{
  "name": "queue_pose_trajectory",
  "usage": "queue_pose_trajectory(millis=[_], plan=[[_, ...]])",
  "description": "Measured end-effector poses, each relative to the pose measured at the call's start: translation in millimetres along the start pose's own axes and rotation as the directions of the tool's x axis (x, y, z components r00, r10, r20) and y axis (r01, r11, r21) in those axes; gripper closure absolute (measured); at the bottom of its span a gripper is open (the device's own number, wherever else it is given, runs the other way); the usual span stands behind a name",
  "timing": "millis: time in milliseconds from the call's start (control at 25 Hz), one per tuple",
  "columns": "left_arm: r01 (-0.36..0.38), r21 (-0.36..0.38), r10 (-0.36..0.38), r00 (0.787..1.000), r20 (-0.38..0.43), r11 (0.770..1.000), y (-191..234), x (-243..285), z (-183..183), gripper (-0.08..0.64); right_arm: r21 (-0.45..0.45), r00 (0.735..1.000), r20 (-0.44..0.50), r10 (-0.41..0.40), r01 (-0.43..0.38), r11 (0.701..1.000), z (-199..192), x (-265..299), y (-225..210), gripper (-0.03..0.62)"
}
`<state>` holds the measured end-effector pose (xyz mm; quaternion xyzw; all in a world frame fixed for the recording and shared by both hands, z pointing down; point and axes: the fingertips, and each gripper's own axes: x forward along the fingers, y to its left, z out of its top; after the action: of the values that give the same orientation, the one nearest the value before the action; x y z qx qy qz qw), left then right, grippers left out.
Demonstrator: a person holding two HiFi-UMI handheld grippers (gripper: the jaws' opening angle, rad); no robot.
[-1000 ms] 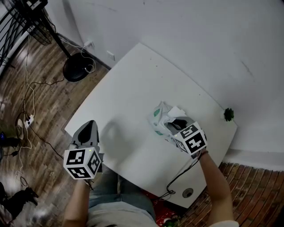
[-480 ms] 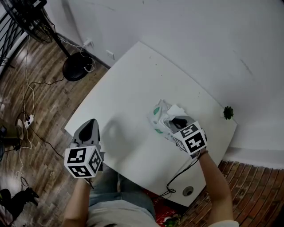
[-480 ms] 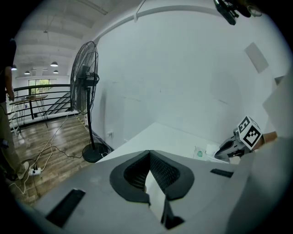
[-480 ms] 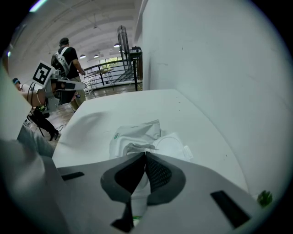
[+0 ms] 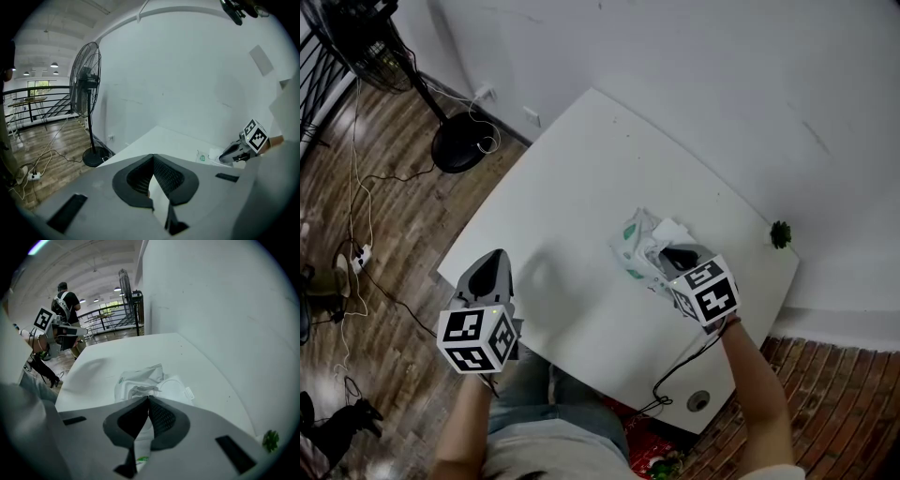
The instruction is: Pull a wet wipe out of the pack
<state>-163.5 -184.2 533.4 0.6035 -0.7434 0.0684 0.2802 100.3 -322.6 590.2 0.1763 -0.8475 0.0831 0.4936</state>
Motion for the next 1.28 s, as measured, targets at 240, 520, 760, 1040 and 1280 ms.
queue_pose_trajectory(millis=[240,520,760,1040,1280], plan=[[0.010,0.002,-0.010,1.000,0.009,1.000,-2,-1,3,0.560,0.004,1.000,0.005,-0.017,0.017,1.000,1,-5,0,0.588],[0.032,0.005,-0.032,0.999,0.023,0.999,-7,-2,8,0.560,0.034,0.999,0.026,-0.048,0.047,0.998,2,-13,2,0.588],[0.044,0.011,-0.044,0.998,0.038,0.999,-8,-2,17,0.560,0.049,0.995,0.048,-0.084,0.082,0.995,7,-22,0,0.589],[0.062,0.026,-0.063,0.996,0.058,0.998,-11,-1,30,0.560,0.061,0.992,0.059,-0.111,0.107,0.992,10,-32,0,0.589],[0.085,0.029,-0.087,0.994,0.073,0.996,-15,1,40,0.560,0.073,0.989,0.071,-0.133,0.127,0.989,15,-41,2,0.589]])
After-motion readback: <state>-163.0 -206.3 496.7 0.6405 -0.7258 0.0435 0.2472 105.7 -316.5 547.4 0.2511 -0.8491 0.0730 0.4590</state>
